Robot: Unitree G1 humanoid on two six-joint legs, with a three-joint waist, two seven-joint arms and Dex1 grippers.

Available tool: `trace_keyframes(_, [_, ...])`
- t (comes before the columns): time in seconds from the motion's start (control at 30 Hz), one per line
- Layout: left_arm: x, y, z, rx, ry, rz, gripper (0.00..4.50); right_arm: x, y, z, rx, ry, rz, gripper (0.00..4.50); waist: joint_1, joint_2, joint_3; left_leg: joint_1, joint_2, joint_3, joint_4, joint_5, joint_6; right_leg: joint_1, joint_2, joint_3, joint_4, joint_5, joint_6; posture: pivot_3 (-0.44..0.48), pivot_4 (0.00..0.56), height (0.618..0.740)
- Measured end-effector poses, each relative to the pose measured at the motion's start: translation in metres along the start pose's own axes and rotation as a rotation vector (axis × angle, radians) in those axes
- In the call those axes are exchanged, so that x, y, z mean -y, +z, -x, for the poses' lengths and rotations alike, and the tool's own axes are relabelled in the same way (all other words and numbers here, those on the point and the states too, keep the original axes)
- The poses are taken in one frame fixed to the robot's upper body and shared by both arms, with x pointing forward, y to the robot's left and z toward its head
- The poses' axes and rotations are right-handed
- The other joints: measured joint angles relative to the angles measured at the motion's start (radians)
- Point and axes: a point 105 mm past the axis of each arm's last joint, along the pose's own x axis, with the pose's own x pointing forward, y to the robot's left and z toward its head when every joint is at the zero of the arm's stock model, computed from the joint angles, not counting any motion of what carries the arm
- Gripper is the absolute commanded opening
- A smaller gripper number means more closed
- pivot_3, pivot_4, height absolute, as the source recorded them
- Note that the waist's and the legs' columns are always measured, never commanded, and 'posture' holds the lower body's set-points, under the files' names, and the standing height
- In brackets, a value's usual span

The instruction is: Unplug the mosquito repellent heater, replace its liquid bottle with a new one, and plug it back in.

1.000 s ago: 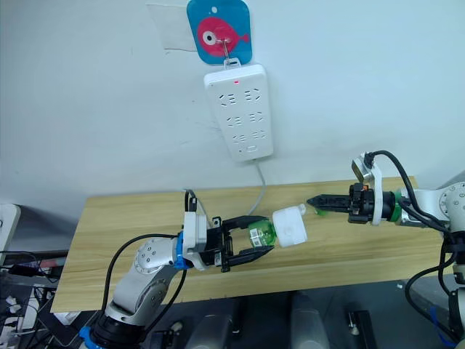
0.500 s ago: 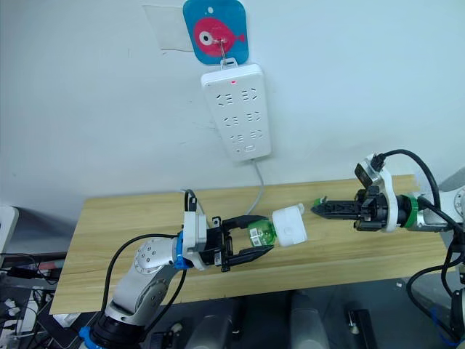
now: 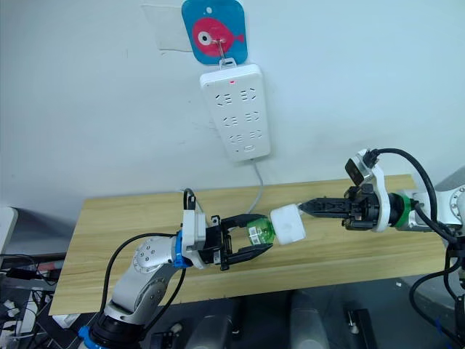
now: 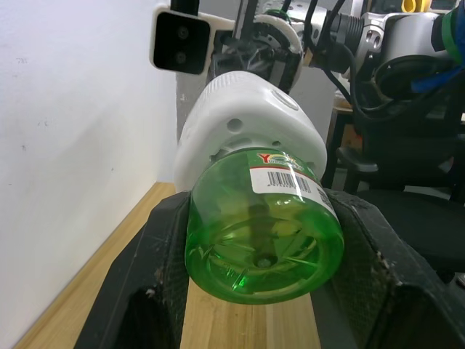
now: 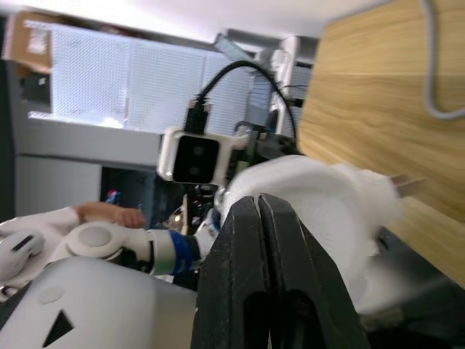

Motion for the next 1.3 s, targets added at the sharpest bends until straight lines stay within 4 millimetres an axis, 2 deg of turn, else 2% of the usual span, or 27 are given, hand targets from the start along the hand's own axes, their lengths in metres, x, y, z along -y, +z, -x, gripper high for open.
trace_keyframes(0.23, [0.0,0.0,0.0,0.001,0.001,0.001,2.27,0.022,0.003,0.008,0.038,-0.106,-0.028,0.05,-0.002,0.0,0.0,0.0,0.0,0.0,0.0,0.0,0.0,0.0,0.0,0.0,0.0,0.0,0.0,-0.042,0.308,0.74])
trace_keyframes(0.37, [0.001,0.0,0.0,0.003,-0.001,0.007,2.27,0.031,0.007,-0.009,0.047,-0.09,-0.015,0.05,-0.005,0.0,0.0,0.0,0.0,0.001,0.0,0.0,0.0,0.0,0.001,0.0,0.001,0.0,0.0,-0.044,0.308,0.74])
trace_keyframes(0.57, [0.002,0.001,-0.001,0.005,-0.007,0.021,2.27,0.032,0.013,-0.029,0.046,-0.062,0.014,0.05,-0.001,0.0,0.0,0.0,0.0,0.0,0.0,0.0,0.0,0.0,0.0,0.0,0.0,0.0,0.0,-0.038,0.307,0.74])
trace_keyframes(0.7, [0.002,0.002,-0.002,0.008,-0.01,0.021,2.27,0.031,0.006,-0.033,0.007,-0.054,0.013,0.05,0.0,0.0,0.0,0.0,0.0,0.0,0.0,0.0,0.0,0.0,0.0,0.0,0.0,0.0,0.0,-0.036,0.307,0.74])
trace_keyframes(0.83, [0.003,0.008,-0.003,0.026,-0.02,0.009,2.27,0.034,-0.013,-0.032,-0.042,-0.066,0.002,0.05,0.0,0.0,0.0,0.0,0.0,-0.001,0.0,0.0,0.0,0.0,0.0,0.001,0.001,0.0,0.0,-0.036,0.303,0.74])
trace_keyframes(1.0, [0.001,0.009,-0.003,0.032,-0.008,0.009,2.27,0.033,-0.024,-0.033,-0.061,-0.065,-0.004,0.05,-0.002,0.0,0.0,0.0,0.0,0.0,0.001,0.0,0.0,0.0,0.0,0.001,0.001,0.0,0.0,-0.038,0.302,0.74])
trace_keyframes(1.2, [-0.002,0.01,-0.003,0.039,0.011,0.003,2.27,0.019,-0.042,-0.03,-0.12,-0.042,-0.004,0.05,-0.002,0.0,0.0,0.0,0.0,0.0,0.0,0.0,0.0,0.0,0.0,0.0,0.0,0.001,0.0,-0.044,0.304,0.74])
trace_keyframes(1.3, [-0.005,0.004,-0.002,0.018,0.026,0.012,2.27,0.01,-0.047,-0.031,-0.142,-0.008,0.017,0.05,-0.003,0.0,0.0,0.0,0.0,0.0,0.001,0.0,0.0,0.0,0.0,0.0,0.001,0.001,0.0,-0.046,0.305,0.74])
